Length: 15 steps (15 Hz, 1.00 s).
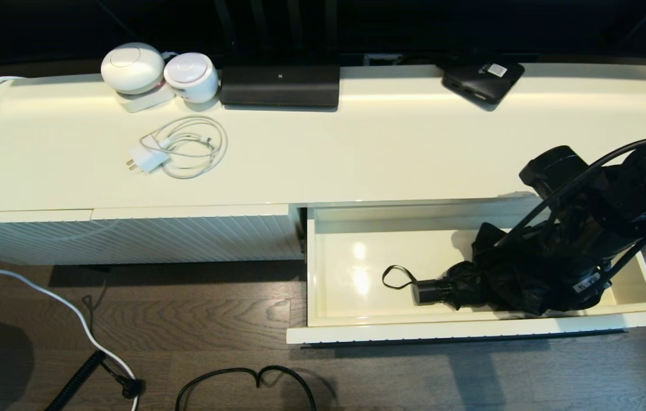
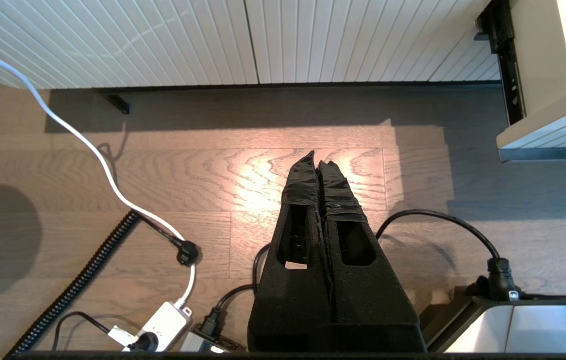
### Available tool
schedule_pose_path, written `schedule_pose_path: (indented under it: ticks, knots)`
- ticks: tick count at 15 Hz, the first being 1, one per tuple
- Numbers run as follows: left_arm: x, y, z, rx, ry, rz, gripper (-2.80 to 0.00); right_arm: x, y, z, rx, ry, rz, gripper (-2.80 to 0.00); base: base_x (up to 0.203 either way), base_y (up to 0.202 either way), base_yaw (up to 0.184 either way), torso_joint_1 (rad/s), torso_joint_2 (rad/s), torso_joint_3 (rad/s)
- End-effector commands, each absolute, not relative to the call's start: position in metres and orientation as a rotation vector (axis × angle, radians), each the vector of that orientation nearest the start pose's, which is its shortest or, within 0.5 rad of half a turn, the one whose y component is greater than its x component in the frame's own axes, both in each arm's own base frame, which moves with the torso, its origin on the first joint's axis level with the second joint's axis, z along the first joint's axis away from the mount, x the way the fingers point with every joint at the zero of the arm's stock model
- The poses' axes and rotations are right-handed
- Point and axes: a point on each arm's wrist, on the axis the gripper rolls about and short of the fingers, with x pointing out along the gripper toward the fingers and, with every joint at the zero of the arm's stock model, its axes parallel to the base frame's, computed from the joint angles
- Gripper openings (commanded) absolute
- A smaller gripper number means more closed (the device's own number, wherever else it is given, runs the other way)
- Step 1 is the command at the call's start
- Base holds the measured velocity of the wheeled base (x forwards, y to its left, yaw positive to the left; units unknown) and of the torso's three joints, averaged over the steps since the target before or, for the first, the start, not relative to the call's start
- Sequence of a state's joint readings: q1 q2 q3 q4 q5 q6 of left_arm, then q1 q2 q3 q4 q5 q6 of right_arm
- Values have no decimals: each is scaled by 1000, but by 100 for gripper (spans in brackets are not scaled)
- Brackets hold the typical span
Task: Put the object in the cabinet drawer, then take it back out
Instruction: Take the umbrella out of the drawer and put it on the table
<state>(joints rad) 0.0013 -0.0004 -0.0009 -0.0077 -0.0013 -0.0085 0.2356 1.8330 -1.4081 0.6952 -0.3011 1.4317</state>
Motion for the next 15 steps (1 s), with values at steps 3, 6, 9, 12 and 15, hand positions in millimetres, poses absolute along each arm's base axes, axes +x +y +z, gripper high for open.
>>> schedule_pose_path:
  ticks: [3,6,9,12,15]
  knots:
    - [-23,0,76,-9,-11,0,-280,314,63,182,996,839,-790,0,0,0,0,0,0,0]
    - [-23,0,77,-9,-12,0,-280,314,64,183,996,840,-788,0,0,0,0,0,0,0]
    - [-23,0,77,-9,-12,0,-280,311,65,185,993,839,-782,-280,0,0,0,0,0,0]
    - [-23,0,77,-9,-12,0,-280,311,65,190,1002,830,-771,-280,0,0,0,0,0,0]
    - [-23,0,76,-9,-11,0,-280,310,65,191,1005,827,-769,-280,0,0,0,0,0,0]
